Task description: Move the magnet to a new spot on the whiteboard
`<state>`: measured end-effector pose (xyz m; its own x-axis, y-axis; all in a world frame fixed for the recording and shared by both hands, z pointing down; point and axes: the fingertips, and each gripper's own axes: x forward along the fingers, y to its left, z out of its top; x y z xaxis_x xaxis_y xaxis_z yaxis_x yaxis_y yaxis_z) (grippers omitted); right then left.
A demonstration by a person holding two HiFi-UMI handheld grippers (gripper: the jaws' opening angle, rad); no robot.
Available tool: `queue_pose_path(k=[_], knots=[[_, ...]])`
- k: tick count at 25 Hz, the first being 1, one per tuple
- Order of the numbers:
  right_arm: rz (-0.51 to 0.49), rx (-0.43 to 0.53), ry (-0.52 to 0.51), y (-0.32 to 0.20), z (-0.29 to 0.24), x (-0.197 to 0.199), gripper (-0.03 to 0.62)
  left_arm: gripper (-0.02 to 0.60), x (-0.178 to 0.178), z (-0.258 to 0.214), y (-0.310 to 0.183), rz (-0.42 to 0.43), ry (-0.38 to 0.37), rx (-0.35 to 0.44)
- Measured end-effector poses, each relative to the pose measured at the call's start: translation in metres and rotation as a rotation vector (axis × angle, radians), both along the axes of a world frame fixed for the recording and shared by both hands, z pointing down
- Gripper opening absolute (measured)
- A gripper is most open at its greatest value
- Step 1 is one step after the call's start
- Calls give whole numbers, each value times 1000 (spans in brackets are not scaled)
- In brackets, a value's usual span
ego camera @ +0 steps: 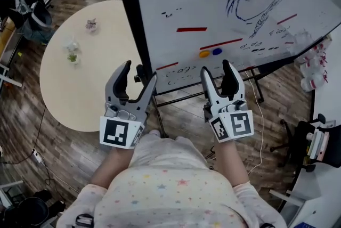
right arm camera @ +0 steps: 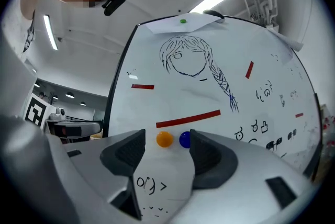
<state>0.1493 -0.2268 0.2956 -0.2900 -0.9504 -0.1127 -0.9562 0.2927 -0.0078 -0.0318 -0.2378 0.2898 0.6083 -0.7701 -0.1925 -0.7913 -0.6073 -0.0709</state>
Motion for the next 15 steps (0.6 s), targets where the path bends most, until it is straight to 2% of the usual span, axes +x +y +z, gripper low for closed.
queue_pose_path(k=[8, 15], knots=[[8, -3, 42, -14, -3, -17, 228, 256, -6, -9, -7, 22, 25, 15], [11, -20, 48, -22, 5, -16, 193, 256, -3, -6, -5, 18, 33, 6]])
